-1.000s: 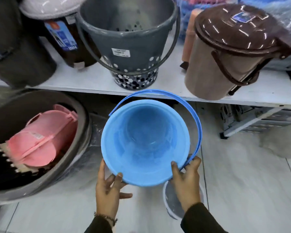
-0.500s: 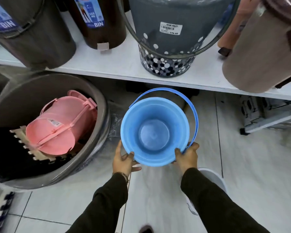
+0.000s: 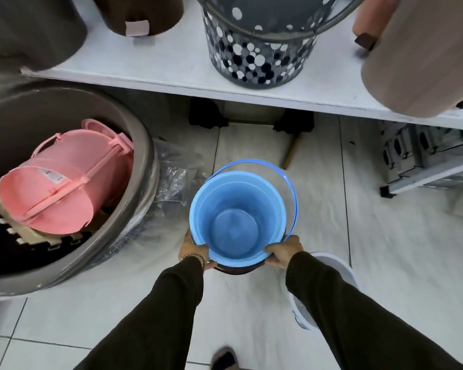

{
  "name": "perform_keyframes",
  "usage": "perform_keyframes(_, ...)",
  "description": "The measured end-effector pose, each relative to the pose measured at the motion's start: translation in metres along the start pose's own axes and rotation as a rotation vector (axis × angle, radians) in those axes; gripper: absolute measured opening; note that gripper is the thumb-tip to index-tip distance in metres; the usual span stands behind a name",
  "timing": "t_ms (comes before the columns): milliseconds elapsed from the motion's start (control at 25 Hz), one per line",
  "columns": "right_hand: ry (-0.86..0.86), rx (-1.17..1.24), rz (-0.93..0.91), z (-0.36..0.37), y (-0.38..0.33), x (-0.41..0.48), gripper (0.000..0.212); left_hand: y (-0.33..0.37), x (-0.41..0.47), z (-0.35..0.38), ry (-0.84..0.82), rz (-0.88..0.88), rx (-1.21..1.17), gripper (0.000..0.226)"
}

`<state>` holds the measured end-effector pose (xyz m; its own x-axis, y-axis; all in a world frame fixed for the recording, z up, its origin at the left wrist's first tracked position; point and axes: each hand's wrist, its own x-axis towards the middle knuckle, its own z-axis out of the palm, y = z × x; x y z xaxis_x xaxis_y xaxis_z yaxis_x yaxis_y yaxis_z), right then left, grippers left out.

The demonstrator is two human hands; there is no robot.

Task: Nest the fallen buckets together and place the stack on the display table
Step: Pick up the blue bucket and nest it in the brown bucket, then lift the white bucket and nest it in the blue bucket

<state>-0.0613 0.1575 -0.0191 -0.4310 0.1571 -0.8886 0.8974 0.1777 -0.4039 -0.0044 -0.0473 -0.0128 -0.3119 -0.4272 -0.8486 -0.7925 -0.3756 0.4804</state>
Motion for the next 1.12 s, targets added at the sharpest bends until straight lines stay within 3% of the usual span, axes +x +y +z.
perform_keyframes(120,0.080,-0.206,-0.071,-0.011,0.020,0.006,0.069,-0.017,-0.013,0.000,0.126,0.126,0.371,0.057)
perform_keyframes(200,0.137,-0.358,-0.119,-0.029,0.037,0.007,0.079,-0.032,-0.025,0.001,0.114,0.158,0.567,0.069)
perform_keyframes(320,0.166,-0.446,-0.091,-0.066,0.067,0.006,0.076,-0.058,-0.038,0.006,0.032,-0.047,0.933,0.089)
perform_keyframes(440,0.276,-0.531,-0.044,-0.110,0.097,0.008,0.084,-0.092,-0.052,0.020,-0.176,-0.151,1.152,0.079)
perform_keyframes(560,0.366,-0.426,0.062,-0.160,0.134,0.016,0.091,-0.142,-0.063,0.056,-0.385,-0.203,0.981,0.084)
perform_keyframes(640,0.355,-0.284,0.139,-0.186,0.169,0.031,0.087,-0.181,-0.061,0.094,-0.415,-0.182,0.771,0.081)
perform_keyframes(800,0.228,-0.145,0.177,-0.203,0.226,0.062,0.076,-0.237,-0.062,0.170,-0.343,-0.043,0.560,0.074)
perform_keyframes(960,0.181,-0.112,0.083,-0.216,0.243,0.070,0.076,-0.257,-0.073,0.214,-0.175,0.027,0.514,0.045)
perform_keyframes(1120,0.298,-0.033,-0.040,-0.239,0.228,0.050,0.086,-0.246,-0.095,0.221,-0.114,-0.003,0.423,0.026)
